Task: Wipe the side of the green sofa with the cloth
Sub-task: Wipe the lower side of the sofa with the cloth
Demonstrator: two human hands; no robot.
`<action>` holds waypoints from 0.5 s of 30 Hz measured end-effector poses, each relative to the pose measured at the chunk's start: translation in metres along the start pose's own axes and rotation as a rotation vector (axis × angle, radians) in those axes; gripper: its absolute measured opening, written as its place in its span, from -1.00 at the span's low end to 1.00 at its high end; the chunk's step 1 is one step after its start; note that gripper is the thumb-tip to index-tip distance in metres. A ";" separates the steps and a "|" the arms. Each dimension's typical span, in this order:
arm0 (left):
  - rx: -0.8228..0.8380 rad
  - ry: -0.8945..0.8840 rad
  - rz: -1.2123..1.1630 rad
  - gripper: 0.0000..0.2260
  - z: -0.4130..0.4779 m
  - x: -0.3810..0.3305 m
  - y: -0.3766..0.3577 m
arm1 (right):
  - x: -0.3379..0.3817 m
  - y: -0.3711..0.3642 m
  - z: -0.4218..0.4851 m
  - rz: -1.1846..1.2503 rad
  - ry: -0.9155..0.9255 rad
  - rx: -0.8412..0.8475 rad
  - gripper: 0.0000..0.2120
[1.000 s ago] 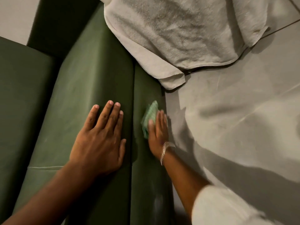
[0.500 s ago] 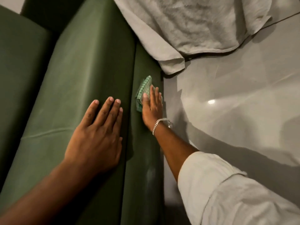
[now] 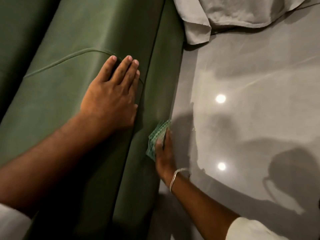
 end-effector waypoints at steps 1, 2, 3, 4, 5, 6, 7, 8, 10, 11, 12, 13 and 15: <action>-0.002 0.006 0.002 -0.31 -0.003 -0.001 -0.002 | -0.004 -0.009 -0.012 -0.016 -0.007 0.011 0.04; 0.000 0.005 0.003 -0.31 -0.006 -0.002 -0.003 | -0.002 -0.017 -0.022 -0.036 -0.001 0.021 0.01; 0.006 0.002 0.005 -0.31 -0.010 -0.003 -0.005 | 0.003 -0.024 -0.028 -0.052 0.029 0.020 -0.05; 0.012 -0.003 0.008 -0.32 -0.014 -0.005 -0.007 | 0.010 -0.027 -0.028 -0.059 0.081 0.006 -0.12; 0.016 -0.009 0.012 -0.32 -0.018 -0.005 -0.009 | 0.016 -0.026 -0.021 -0.074 0.138 -0.025 -0.17; 0.018 -0.014 0.019 -0.32 -0.023 -0.006 -0.011 | 0.021 -0.021 -0.008 -0.101 0.184 -0.061 -0.19; 0.016 -0.020 0.027 -0.32 -0.027 -0.006 -0.013 | 0.028 -0.014 0.008 -0.129 0.210 -0.087 -0.16; 0.018 -0.027 0.029 -0.32 -0.033 -0.006 -0.015 | 0.032 -0.006 0.024 -0.142 0.192 -0.104 -0.11; 0.023 -0.036 0.010 -0.31 -0.046 -0.008 -0.018 | 0.029 0.004 0.037 -0.111 0.121 -0.111 -0.08; 0.024 -0.035 0.000 -0.31 -0.052 -0.010 -0.019 | 0.020 0.003 0.032 -0.093 0.120 -0.107 -0.11; 0.031 -0.034 -0.008 -0.31 -0.057 -0.013 -0.020 | 0.008 -0.002 0.019 -0.081 0.138 -0.105 -0.16; 0.037 -0.032 -0.011 -0.31 -0.061 -0.015 -0.021 | -0.003 -0.010 -0.001 -0.075 0.153 -0.097 -0.25; 0.040 -0.032 -0.013 -0.32 -0.063 -0.018 -0.021 | -0.019 -0.031 -0.045 -0.080 0.129 -0.036 -0.37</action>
Point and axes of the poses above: each hand's wrist, its own z-axis towards the middle knuckle, its own y-axis out of the back of the hand, x = y × z, the point moved 2 cm from there along z, towards the middle knuckle, and after that the axes turned 14 degrees about x, right-handed, at the moved point
